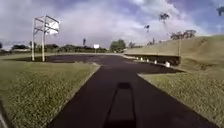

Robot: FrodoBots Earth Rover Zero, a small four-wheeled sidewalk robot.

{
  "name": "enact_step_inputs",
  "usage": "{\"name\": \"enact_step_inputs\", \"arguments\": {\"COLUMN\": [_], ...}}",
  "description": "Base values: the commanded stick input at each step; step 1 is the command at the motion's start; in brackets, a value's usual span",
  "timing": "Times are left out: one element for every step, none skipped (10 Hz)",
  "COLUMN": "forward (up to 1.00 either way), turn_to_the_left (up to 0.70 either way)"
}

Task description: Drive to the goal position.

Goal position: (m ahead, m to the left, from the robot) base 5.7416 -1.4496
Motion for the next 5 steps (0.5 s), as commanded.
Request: {"name": "enact_step_inputs", "arguments": {"forward": [0.70,0.70,0.70,0.70,0.70], "turn_to_the_left": [0.00,0.00,0.00,0.00,0.00]}}
